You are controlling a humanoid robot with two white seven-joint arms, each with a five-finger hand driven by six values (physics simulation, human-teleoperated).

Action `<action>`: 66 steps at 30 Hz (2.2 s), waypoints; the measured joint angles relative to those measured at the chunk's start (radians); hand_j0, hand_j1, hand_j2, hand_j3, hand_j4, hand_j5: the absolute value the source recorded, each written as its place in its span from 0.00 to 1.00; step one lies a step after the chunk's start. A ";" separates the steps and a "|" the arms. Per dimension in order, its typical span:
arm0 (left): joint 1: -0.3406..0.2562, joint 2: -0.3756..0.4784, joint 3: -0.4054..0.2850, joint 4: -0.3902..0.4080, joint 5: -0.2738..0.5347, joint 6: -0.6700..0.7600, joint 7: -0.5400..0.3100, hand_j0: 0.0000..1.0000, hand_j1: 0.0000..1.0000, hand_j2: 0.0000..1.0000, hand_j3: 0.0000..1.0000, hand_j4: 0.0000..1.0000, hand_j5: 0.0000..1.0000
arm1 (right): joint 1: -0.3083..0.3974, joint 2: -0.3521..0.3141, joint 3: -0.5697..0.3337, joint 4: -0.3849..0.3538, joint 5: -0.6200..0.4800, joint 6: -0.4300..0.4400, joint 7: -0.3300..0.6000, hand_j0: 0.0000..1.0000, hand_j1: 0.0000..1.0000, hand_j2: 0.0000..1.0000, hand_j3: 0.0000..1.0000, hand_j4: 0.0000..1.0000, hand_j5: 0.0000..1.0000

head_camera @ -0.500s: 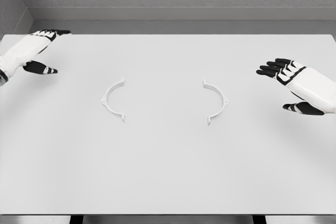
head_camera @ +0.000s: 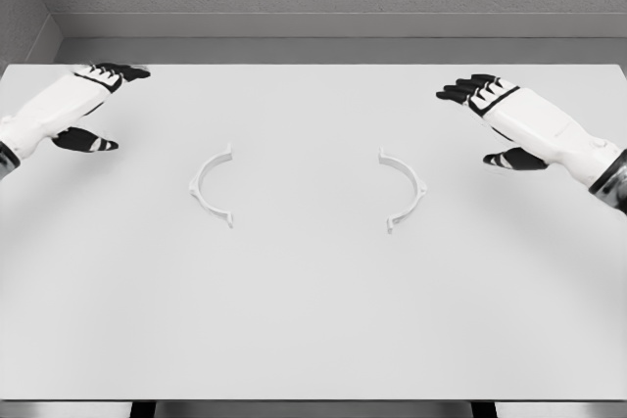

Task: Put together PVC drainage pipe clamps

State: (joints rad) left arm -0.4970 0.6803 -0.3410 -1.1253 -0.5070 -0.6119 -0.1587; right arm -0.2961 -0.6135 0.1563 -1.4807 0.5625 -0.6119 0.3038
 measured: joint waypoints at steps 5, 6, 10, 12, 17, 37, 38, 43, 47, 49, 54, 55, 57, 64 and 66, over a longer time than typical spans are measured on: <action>0.034 -0.002 -0.001 -0.058 0.001 0.000 0.000 1.00 1.00 1.00 1.00 1.00 1.00 | -0.002 0.034 0.065 0.058 0.026 -0.001 0.009 1.00 1.00 1.00 1.00 1.00 1.00; 0.034 -0.002 -0.001 -0.065 0.000 0.000 0.000 1.00 1.00 1.00 1.00 1.00 1.00 | -0.002 0.039 0.071 0.064 0.028 -0.001 0.009 1.00 1.00 1.00 1.00 1.00 1.00; 0.061 -0.001 -0.003 -0.079 0.000 0.000 0.000 1.00 1.00 1.00 1.00 1.00 1.00 | -0.005 0.054 0.081 0.075 0.037 -0.001 0.011 1.00 1.00 1.00 1.00 1.00 1.00; 0.063 -0.002 -0.003 -0.081 0.001 0.000 0.000 1.00 1.00 1.00 1.00 1.00 1.00 | -0.020 0.066 0.083 0.083 0.038 0.000 0.012 1.00 1.00 1.00 1.00 1.00 1.00; 0.066 -0.008 -0.015 -0.084 -0.001 0.000 0.000 1.00 1.00 1.00 1.00 1.00 1.00 | -0.037 0.086 0.088 0.122 0.043 0.000 0.012 1.00 1.00 1.00 1.00 1.00 1.00; 0.072 -0.076 -0.088 -0.081 -0.008 0.000 0.000 1.00 1.00 1.00 1.00 1.00 1.00 | -0.071 0.133 0.126 0.186 0.063 -0.001 0.016 1.00 1.00 1.00 1.00 1.00 1.00; 0.072 -0.080 -0.089 -0.081 -0.009 0.000 0.000 1.00 1.00 1.00 1.00 1.00 1.00 | -0.071 0.134 0.126 0.186 0.064 -0.001 0.017 1.00 1.00 1.00 1.00 1.00 1.00; 0.069 -0.089 -0.090 -0.078 -0.011 0.000 0.000 1.00 1.00 1.00 1.00 1.00 1.00 | -0.078 0.142 0.127 0.187 0.066 -0.001 0.017 1.00 1.00 1.00 1.00 1.00 1.00; 0.068 -0.097 -0.091 -0.077 -0.011 0.000 0.000 1.00 1.00 1.00 1.00 1.00 1.00 | -0.092 0.153 0.137 0.188 0.069 0.000 0.017 1.00 1.00 1.00 1.00 1.00 1.00; 0.066 -0.105 -0.091 -0.076 -0.012 0.000 0.000 1.00 1.00 1.00 1.00 1.00 1.00 | -0.092 0.155 0.146 0.190 0.070 0.000 0.017 1.00 1.00 1.00 1.00 1.00 1.00; 0.068 -0.123 -0.091 -0.075 -0.012 0.000 0.000 1.00 1.00 1.00 1.00 1.00 1.00 | -0.094 0.163 0.159 0.192 0.072 -0.001 0.017 1.00 1.00 1.00 1.00 1.00 1.00; 0.068 -0.127 -0.091 -0.075 -0.012 0.000 0.000 1.00 1.00 1.00 1.00 1.00 1.00 | -0.092 0.164 0.160 0.192 0.073 -0.001 0.018 1.00 1.00 1.00 1.00 1.00 1.00; 0.068 -0.134 -0.091 -0.076 -0.012 0.000 0.000 1.00 1.00 1.00 1.00 1.00 1.00 | -0.092 0.167 0.162 0.190 0.073 -0.001 0.018 1.00 1.00 1.00 1.00 1.00 1.00; 0.064 -0.147 -0.091 -0.079 -0.011 0.000 0.000 1.00 1.00 1.00 1.00 1.00 1.00 | -0.098 0.177 0.182 0.182 0.075 -0.001 0.019 1.00 1.00 1.00 1.00 1.00 1.00; 0.063 -0.149 -0.090 -0.078 -0.011 0.000 0.000 1.00 1.00 1.00 1.00 1.00 1.00 | -0.100 0.178 0.192 0.181 0.074 0.000 0.018 1.00 1.00 1.00 1.00 1.00 1.00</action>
State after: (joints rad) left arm -0.4341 0.5318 -0.4311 -1.2033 -0.5180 -0.6116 -0.1586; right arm -0.3958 -0.4351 0.3480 -1.2998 0.6370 -0.6122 0.3220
